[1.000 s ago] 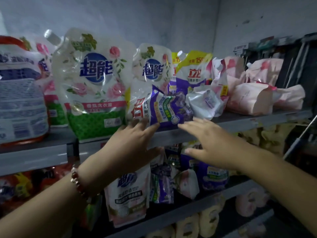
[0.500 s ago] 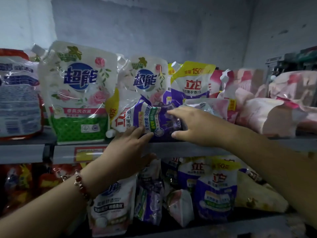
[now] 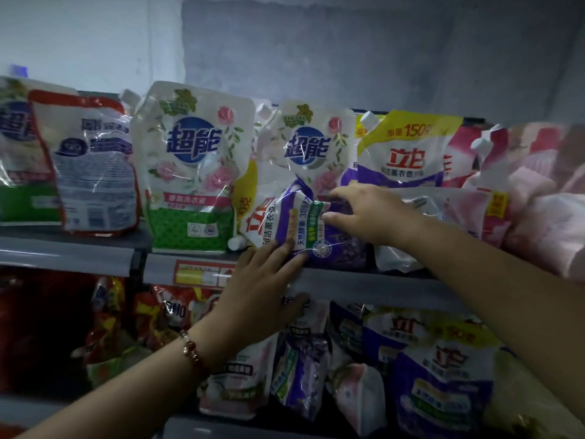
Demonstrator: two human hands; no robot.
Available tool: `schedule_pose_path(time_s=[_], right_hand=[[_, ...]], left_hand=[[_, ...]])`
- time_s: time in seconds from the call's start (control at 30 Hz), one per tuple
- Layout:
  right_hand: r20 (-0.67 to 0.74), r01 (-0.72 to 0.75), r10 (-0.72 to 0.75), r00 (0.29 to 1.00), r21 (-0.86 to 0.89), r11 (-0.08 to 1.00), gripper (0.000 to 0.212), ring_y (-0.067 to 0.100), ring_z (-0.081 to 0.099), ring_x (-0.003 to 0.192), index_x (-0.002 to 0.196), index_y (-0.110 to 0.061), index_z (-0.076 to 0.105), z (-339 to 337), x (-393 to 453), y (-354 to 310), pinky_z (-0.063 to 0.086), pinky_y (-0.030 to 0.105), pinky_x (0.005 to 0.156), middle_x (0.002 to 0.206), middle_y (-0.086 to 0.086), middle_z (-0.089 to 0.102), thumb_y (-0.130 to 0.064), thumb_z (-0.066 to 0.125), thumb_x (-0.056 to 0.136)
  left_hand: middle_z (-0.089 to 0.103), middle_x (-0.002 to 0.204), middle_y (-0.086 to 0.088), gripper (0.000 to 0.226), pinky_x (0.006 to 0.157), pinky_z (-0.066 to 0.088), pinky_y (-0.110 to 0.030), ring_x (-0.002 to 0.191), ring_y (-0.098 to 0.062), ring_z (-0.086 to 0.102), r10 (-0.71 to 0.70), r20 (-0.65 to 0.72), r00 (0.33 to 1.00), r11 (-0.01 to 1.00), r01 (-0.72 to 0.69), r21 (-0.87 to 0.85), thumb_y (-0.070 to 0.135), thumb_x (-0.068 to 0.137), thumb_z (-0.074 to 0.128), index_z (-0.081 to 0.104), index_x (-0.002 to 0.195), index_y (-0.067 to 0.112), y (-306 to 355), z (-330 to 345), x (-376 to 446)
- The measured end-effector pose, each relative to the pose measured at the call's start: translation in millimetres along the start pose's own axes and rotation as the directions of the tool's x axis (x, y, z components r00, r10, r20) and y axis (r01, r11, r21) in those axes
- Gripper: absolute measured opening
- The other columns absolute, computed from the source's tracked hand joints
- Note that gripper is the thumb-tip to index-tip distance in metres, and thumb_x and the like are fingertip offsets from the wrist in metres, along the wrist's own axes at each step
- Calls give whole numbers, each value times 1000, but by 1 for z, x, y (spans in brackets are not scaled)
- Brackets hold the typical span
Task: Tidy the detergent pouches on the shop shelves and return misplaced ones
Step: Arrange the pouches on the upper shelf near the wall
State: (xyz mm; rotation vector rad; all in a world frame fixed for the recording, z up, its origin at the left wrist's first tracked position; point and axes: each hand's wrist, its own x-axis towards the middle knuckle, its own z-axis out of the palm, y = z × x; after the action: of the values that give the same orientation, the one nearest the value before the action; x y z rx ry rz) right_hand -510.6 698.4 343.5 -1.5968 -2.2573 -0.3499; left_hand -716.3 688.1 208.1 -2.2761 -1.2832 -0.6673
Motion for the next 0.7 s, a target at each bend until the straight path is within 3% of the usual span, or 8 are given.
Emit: schedule_pose_path(time_s=[0.13,0.23,0.37,0.53,0.7], right_hand=[[97,21,-27,995,65,998,59,18,59,109,130,-22,57,-7,29,-9,51,33,84,127,2,61,-63,52,89],[88,20,-29,996,110,994,64,19,57,111,134,-23,53,-7,43,-19,51,38,88,130,1,57,-65,57,85],[61,-44,33,998,201,979,50,18,59,102,123,-23,56,8,54,-23,50,35,83,119,-1,62,-54,64,85],[22,-60,58,998,107,992,37,21,56,96,114,-20,59,15,56,-26,38,31,73,112,2,63,-49,59,91],[-37,-51,55,998,107,993,17,26,59,90,94,-19,56,26,51,-27,48,36,73,102,7,65,-36,55,95]], left_hand=[[47,150,-4,66,105,40,-47,137,-29,43,-5,-9,1000,999,5,-51,61,89,45,47,144,25,-1,0,2],[48,150,-3,67,105,40,-47,136,-27,43,-11,-12,1000,998,11,-70,61,88,47,46,145,26,-1,3,2],[50,148,-1,67,106,38,-45,135,-25,44,-17,-40,999,996,13,-88,60,86,50,46,144,26,0,7,2],[53,145,1,65,108,31,-40,135,-23,45,-34,-84,996,993,25,-112,58,85,53,49,142,26,3,10,2],[53,142,3,64,115,28,-44,135,-21,43,-45,-95,994,990,32,-135,57,86,52,50,142,26,6,12,1]])
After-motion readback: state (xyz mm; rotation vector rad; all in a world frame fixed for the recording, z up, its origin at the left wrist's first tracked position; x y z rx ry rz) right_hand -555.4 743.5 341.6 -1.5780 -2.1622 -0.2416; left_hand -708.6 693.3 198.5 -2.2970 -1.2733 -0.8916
